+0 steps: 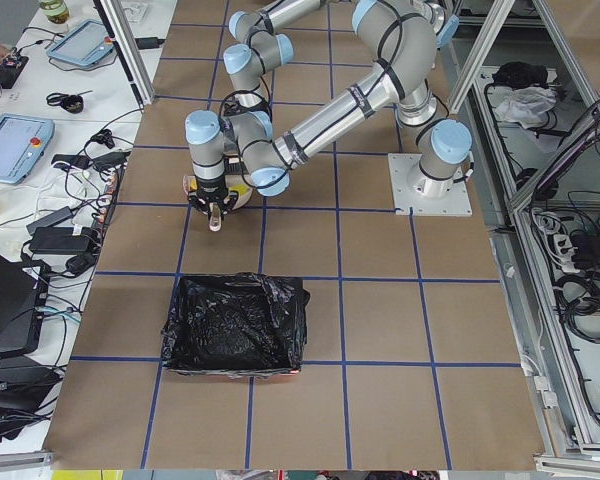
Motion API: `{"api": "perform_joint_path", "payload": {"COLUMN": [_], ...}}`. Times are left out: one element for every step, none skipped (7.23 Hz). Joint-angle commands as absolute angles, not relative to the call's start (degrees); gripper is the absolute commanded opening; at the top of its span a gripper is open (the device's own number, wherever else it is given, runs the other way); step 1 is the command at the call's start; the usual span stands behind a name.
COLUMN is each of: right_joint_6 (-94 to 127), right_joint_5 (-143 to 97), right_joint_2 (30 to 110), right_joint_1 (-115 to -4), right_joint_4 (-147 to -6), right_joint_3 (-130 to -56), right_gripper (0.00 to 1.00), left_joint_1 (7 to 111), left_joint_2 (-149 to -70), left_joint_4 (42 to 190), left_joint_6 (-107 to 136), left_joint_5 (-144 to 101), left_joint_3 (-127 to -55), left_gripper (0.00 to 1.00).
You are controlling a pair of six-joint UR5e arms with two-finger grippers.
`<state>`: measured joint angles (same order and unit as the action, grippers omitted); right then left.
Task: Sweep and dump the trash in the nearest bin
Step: 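Sweep the remaining bun into the dustpan with the right gripper's brush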
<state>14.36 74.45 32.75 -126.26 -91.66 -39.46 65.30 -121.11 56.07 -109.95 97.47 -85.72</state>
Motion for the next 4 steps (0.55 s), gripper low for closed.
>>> {"api": "perform_joint_path", "payload": {"right_joint_6": [14.67,15.37,15.29,14.68], "right_joint_5": [79.95,80.59,80.77,82.86], "right_joint_2": [36.98,38.48,38.76,39.8], "right_joint_1": [-123.77,-123.14,-122.79,-121.04], "right_joint_4": [-83.72,-80.19,-79.81,-76.15], "right_joint_3": [-41.04,-41.04,-41.04,-41.04], "right_gripper": [0.0,0.0,0.0,0.0], "left_joint_1": [65.3,65.3,65.3,65.3], "left_joint_2": [-121.11,-121.11,-121.11,-121.11], "left_joint_4": [56.07,56.07,56.07,56.07], "left_joint_6": [-109.95,-109.95,-109.95,-109.95], "left_joint_5": [97.47,97.47,97.47,97.38], "left_joint_3": [-85.78,-85.78,-85.78,-85.78], "left_gripper": [0.0,0.0,0.0,0.0]}}
